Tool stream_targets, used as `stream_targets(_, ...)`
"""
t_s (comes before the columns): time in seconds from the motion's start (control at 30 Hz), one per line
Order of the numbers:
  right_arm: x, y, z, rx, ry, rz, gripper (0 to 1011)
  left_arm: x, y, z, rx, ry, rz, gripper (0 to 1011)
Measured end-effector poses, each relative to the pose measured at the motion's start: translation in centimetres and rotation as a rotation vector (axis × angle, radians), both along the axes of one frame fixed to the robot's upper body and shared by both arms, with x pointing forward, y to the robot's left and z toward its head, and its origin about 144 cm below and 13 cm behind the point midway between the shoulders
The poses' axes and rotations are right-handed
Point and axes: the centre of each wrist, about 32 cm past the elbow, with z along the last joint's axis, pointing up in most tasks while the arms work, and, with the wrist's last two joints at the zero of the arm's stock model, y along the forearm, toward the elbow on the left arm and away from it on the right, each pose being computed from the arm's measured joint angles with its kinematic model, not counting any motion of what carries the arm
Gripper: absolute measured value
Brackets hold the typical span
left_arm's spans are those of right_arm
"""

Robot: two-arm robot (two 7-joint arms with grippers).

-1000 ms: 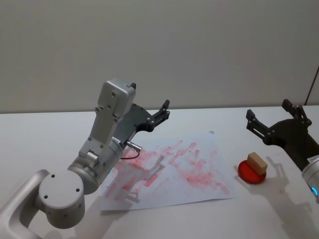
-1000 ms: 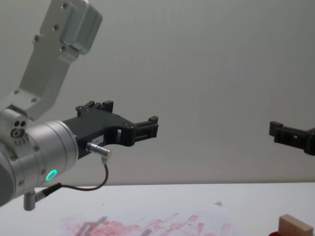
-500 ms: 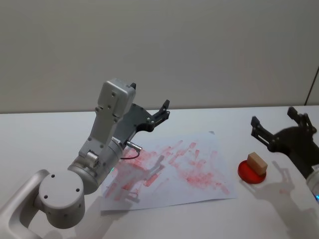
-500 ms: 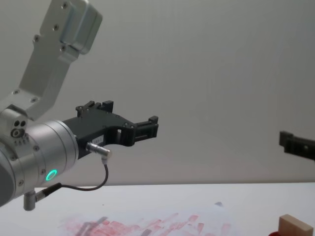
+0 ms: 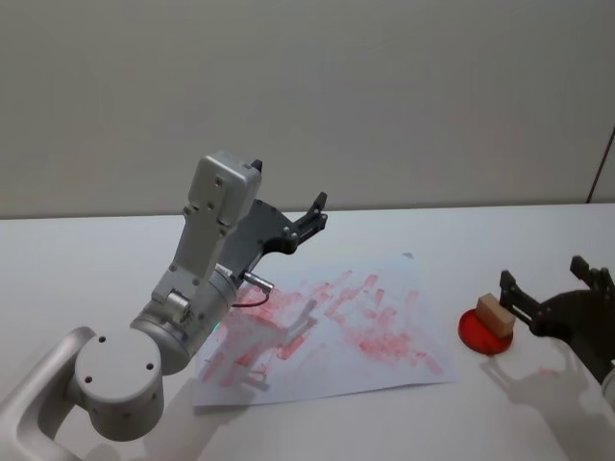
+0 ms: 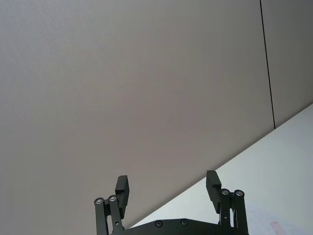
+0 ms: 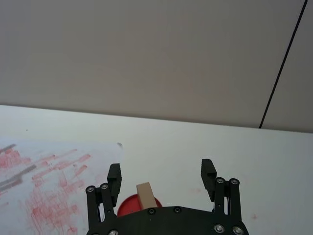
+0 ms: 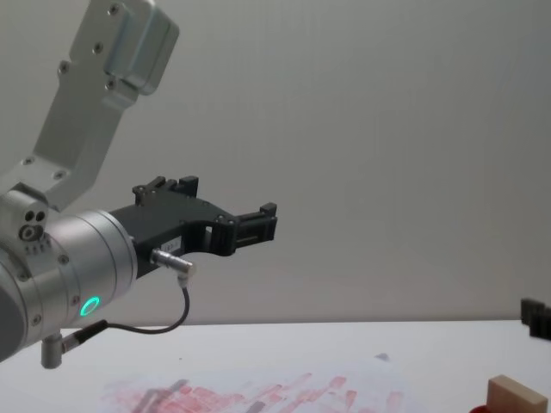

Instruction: Use the one hand to pick up the stamp and affix it onto the A4 paper.

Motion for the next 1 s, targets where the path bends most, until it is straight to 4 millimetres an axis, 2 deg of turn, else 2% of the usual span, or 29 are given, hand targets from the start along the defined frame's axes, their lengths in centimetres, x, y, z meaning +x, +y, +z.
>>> stream_targets(0.27,0.5,0.1,-0.4,-0.031,0.07,-0.008,1001,0.0,0.0,0.0,0.0,0.0,0.0,1001)
stream_targets(1.0,3.6,1.1,-2.1,-0.081,0.215,0.056,1001,0.0,0.0,0.0,0.0,0.0,0.0,1001)
